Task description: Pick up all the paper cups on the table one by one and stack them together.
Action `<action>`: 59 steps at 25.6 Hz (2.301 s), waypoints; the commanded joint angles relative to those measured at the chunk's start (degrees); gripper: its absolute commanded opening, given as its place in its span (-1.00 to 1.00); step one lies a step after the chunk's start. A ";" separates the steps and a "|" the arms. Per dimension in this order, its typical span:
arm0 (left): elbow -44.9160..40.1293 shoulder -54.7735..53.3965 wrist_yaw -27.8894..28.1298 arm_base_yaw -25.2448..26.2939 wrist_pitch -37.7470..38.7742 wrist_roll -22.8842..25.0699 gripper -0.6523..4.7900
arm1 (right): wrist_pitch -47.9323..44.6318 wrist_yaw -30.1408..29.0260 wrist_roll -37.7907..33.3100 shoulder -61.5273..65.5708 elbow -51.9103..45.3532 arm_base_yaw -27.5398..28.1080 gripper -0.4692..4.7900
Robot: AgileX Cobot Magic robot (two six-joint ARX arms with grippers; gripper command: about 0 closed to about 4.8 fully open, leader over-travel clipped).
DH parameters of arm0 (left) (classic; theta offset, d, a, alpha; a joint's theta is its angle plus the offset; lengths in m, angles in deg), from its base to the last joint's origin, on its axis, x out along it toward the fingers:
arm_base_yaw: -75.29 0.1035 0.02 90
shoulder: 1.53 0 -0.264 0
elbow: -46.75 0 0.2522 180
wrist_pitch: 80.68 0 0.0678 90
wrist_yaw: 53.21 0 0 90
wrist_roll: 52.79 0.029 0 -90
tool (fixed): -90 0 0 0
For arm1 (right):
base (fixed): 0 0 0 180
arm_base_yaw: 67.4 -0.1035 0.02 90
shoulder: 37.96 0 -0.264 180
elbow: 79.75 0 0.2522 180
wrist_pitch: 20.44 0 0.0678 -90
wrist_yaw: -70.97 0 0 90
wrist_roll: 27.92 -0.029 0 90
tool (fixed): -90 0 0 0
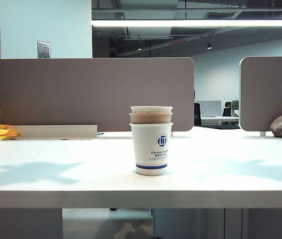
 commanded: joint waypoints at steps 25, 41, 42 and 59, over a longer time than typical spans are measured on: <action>-40.61 33.31 7.58 0.11 -23.50 4.79 -0.78 | -50.75 5.01 0.09 -36.74 -56.00 -0.09 -0.85; -58.51 44.74 13.75 0.11 -26.51 6.58 -0.78 | -52.26 6.47 0.13 -45.77 -74.03 -0.09 -0.84; -59.06 44.72 13.77 0.11 -25.97 7.23 -0.78 | -51.17 6.47 0.13 -45.75 -74.03 -0.09 -0.84; -59.58 44.65 13.73 0.09 -25.68 7.17 -0.78 | -49.18 6.56 0.15 -45.77 -74.03 -0.07 -0.84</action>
